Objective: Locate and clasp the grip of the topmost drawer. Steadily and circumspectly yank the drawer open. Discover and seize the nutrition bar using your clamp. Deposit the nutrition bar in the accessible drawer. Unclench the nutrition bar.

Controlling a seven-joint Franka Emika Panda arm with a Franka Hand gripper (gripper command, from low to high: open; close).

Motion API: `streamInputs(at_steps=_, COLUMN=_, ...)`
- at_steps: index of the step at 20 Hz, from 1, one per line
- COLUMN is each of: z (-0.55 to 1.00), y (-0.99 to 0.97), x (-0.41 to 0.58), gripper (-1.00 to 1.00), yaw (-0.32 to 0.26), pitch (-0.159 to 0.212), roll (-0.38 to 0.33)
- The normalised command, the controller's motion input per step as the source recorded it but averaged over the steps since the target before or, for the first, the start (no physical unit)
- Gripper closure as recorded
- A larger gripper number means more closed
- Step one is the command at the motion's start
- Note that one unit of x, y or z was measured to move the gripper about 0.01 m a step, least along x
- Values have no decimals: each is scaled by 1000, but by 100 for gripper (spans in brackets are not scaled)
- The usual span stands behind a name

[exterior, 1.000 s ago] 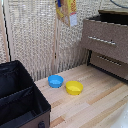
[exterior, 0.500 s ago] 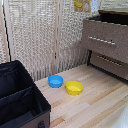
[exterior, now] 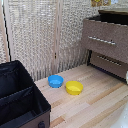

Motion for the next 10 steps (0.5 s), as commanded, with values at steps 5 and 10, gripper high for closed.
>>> streamInputs(at_steps=5, z=376, y=-999, x=74, gripper=100, yaw=12, pitch=-8, roll=54)
streamInputs(at_steps=10, z=405, y=-979, x=110, gripper=100, yaw=36, pitch=-40, roll=47)
